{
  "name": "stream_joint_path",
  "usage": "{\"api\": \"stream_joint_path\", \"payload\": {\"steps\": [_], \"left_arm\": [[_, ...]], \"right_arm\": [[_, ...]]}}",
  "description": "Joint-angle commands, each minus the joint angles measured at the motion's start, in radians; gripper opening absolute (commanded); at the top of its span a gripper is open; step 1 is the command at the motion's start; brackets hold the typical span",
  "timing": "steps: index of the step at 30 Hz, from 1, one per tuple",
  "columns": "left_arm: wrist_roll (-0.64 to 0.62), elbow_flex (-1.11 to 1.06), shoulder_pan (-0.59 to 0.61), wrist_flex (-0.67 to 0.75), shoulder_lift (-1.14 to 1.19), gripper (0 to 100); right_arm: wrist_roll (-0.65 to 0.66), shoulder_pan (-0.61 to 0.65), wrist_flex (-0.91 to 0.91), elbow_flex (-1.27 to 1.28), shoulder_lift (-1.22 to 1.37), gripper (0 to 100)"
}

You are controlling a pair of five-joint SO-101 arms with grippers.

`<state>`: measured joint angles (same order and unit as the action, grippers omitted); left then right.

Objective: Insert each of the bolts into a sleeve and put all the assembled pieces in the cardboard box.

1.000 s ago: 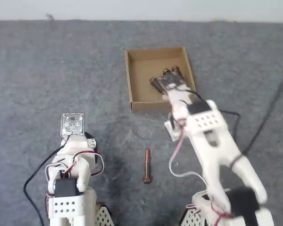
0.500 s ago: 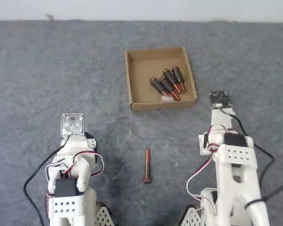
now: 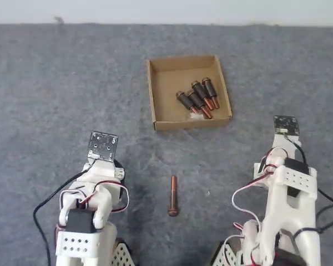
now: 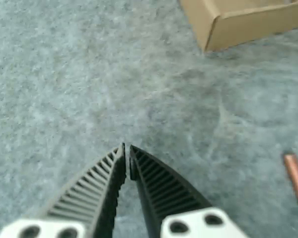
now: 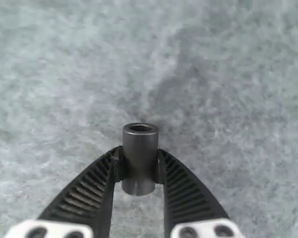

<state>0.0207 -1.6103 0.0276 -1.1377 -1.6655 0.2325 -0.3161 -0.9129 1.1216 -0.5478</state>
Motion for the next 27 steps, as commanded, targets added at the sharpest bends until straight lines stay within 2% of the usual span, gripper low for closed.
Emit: {"api": "stream_joint_path", "payload": {"steps": [1,5,10,19,22,27], "left_arm": [[0.006,0.216,-0.084,-0.107,0.16,1],[0.003,0.377,-0.19,-0.169,0.414,1],[0.003,0.418,-0.348,-0.098,0.694,1],[0.008,0.409,-0.694,-0.031,0.822,1],[0.003,0.4,-0.743,0.008,0.868,1],[0.003,0.409,-0.746,0.086,1.045,1]], "right_arm": [[0.017,-0.021,0.018,-0.008,-0.001,0.7],[0.017,-0.021,0.019,-0.009,0.001,0.7],[0.017,-0.021,0.019,-0.009,0.002,0.7],[0.055,-0.024,0.019,-0.006,0.004,0.7],[0.057,-0.062,0.019,-0.006,0.004,0.7],[0.057,-0.12,0.019,-0.008,0.004,0.7]]}}
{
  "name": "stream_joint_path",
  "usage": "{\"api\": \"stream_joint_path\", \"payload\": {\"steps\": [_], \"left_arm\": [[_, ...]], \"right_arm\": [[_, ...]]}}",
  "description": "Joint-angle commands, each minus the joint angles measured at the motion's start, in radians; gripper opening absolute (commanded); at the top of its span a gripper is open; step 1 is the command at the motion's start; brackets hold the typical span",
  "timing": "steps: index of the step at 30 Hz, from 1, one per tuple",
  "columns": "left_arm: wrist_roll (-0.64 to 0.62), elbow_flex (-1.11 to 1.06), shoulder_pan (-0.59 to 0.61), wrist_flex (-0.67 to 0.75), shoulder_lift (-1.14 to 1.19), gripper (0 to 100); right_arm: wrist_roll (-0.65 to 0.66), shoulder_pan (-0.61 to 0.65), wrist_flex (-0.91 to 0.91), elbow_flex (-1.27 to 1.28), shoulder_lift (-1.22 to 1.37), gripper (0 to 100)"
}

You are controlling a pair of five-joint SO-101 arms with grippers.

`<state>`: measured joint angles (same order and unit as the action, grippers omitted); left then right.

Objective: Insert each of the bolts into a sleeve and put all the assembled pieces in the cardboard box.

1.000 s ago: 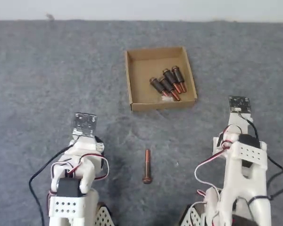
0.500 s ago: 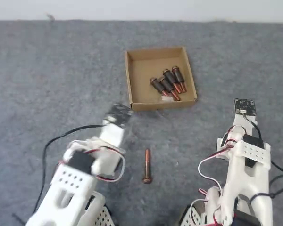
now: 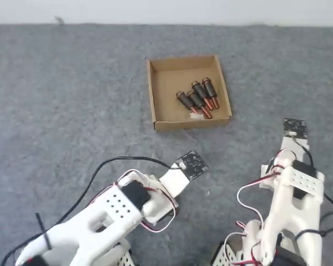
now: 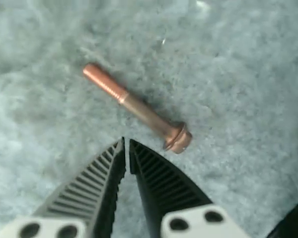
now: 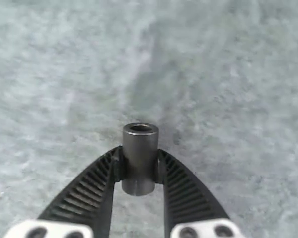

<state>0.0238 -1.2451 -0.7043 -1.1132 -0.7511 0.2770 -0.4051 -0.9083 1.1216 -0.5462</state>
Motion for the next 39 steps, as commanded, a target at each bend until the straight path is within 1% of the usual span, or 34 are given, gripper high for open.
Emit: {"api": "stream_joint_path", "payload": {"steps": [1,7,10,15,17,20,26,28,32,37,39], "left_arm": [[0.0,0.053,-0.014,0.072,0.17,1],[0.0,0.136,-0.023,0.084,0.393,1],[0.0,0.163,-0.086,0.08,0.454,1],[0.0,0.179,-0.221,0.094,0.462,1],[-0.002,0.202,-0.247,0.121,0.471,1],[-0.002,0.231,-0.245,0.172,0.473,1],[-0.002,0.243,-0.241,0.358,0.482,1],[-0.002,0.263,-0.209,0.399,0.519,1],[-0.002,0.41,-0.147,0.365,0.663,1],[0.009,0.642,-0.118,0.232,0.818,1],[0.063,0.697,-0.118,0.161,0.822,1]], "right_arm": [[0.012,-0.036,0.015,-0.008,0.002,0.7],[0.012,-0.036,0.015,-0.006,0.002,0.7],[0.012,-0.035,0.015,-0.006,0.002,0.7],[0.012,-0.035,0.015,-0.006,0.002,0.7],[0.012,-0.035,0.015,-0.006,0.002,0.7],[0.012,-0.035,0.015,-0.006,0.002,0.7],[0.012,-0.035,0.015,-0.006,0.002,0.7],[0.012,-0.035,0.015,-0.006,0.002,0.7],[0.012,-0.035,0.015,-0.006,0.002,0.7],[0.012,-0.035,0.015,-0.006,0.002,0.7],[0.012,-0.035,0.015,-0.006,0.002,0.7]]}}
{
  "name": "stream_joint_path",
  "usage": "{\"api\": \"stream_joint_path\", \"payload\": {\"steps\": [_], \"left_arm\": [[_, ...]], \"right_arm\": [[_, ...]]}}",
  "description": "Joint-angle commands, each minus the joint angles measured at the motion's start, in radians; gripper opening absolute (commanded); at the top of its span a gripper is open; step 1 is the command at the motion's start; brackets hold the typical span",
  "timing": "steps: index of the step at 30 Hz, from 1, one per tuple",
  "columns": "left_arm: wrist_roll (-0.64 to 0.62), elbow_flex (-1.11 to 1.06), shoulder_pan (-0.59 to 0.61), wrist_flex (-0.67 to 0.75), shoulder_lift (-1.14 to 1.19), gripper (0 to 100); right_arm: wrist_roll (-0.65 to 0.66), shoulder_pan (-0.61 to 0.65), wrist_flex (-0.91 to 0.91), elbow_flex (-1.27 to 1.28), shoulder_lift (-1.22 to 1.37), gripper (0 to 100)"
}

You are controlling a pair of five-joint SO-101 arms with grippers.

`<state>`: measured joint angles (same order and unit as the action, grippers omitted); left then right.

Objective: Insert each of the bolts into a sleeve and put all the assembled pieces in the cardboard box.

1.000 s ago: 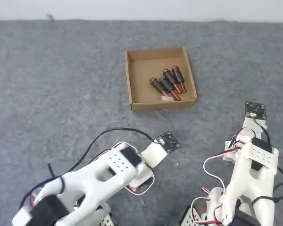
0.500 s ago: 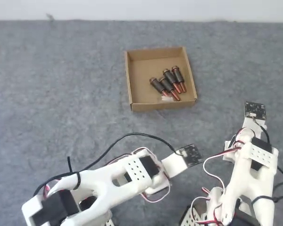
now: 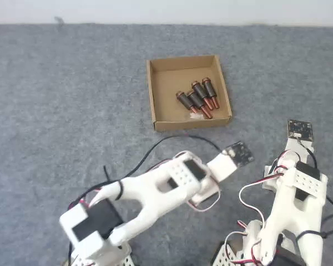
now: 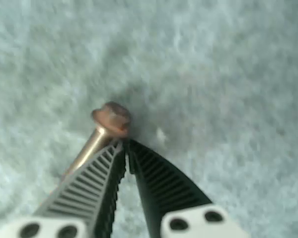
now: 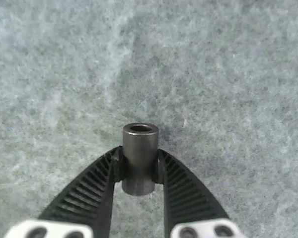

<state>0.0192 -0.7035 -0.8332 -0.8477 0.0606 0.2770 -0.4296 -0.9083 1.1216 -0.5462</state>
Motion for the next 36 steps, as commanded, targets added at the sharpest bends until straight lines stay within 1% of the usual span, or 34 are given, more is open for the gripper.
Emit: {"api": "stream_joint_path", "payload": {"steps": [1,4,5,6,10,13,15,17,21,27,30,34,36], "left_arm": [[0.126,0.176,0.011,-0.13,0.011,1],[0.315,0.202,0.014,-0.14,0.011,1],[0.362,0.205,0.025,-0.14,0.011,1],[0.382,0.206,0.037,-0.14,0.011,1],[0.388,0.208,0.074,-0.14,0.011,2],[0.394,0.205,0.075,-0.146,0.012,8],[0.428,0.202,0.078,-0.147,0.012,13],[0.453,0.205,0.08,-0.166,0.018,15],[0.482,0.206,0.094,-0.175,0.021,15],[0.479,0.205,0.094,-0.172,0.026,15],[0.477,0.199,0.092,-0.141,0.026,15],[0.476,0.209,0.086,-0.103,0.052,10],[0.476,0.236,0.078,-0.114,0.077,9]], "right_arm": [[0.012,-0.01,0.015,-0.006,0.002,0.7],[0.012,-0.01,0.018,-0.006,0.002,0.7],[0.012,-0.008,0.025,-0.006,0.004,0.7],[0.012,-0.008,0.027,-0.005,0.004,0.7],[0.012,-0.008,0.027,-0.005,0.004,0.7],[0.012,-0.008,0.027,-0.005,0.004,0.7],[0.012,-0.008,0.027,-0.005,0.004,0.7],[0.012,-0.008,0.027,-0.005,0.004,0.7],[0.012,-0.008,0.027,-0.005,0.004,0.7],[0.012,-0.007,0.027,-0.005,0.004,0.7],[0.012,-0.007,0.027,-0.005,0.004,0.7],[0.012,-0.007,0.027,-0.005,0.004,0.7],[0.012,-0.007,0.027,-0.005,0.004,0.7]]}}
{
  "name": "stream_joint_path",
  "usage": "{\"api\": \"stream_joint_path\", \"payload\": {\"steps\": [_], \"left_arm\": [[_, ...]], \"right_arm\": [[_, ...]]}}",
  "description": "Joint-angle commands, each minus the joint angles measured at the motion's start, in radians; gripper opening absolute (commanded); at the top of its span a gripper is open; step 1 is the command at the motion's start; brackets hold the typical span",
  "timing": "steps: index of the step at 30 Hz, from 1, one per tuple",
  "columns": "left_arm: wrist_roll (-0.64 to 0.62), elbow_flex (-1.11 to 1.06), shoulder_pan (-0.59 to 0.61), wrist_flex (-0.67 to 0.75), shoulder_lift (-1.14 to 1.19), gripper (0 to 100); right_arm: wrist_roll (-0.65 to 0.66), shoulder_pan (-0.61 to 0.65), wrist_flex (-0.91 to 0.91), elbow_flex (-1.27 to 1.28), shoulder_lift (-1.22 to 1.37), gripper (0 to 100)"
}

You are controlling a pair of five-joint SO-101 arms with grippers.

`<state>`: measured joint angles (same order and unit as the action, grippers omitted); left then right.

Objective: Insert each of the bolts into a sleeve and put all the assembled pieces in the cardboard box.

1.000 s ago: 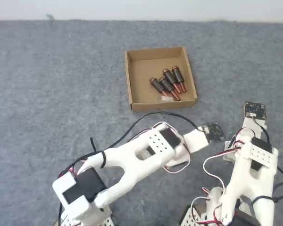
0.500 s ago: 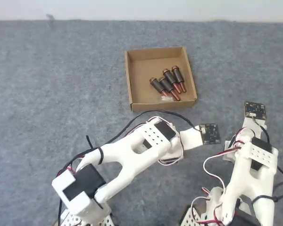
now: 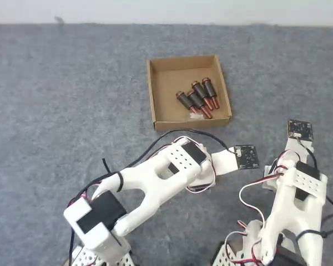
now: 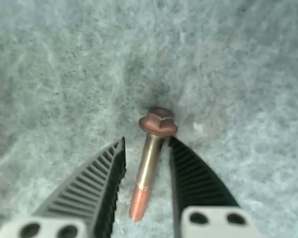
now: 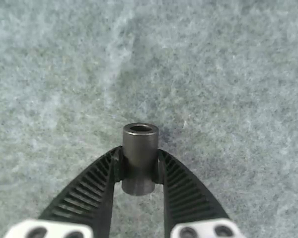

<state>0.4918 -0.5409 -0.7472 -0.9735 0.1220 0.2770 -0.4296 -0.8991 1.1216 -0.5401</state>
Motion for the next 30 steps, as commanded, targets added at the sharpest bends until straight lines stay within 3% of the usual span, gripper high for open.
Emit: {"api": "stream_joint_path", "payload": {"steps": [1,21,30], "left_arm": [[0.003,0.084,-0.012,0.0,0.028,9],[0.006,0.151,-0.034,-0.048,0.095,8],[0.003,0.151,-0.032,-0.044,0.095,1]], "right_arm": [[0.012,-0.007,0.018,-0.005,-0.002,0.7],[0.014,-0.004,0.018,0.003,-0.002,0.7],[0.014,-0.004,0.019,0.003,-0.002,0.7]]}}
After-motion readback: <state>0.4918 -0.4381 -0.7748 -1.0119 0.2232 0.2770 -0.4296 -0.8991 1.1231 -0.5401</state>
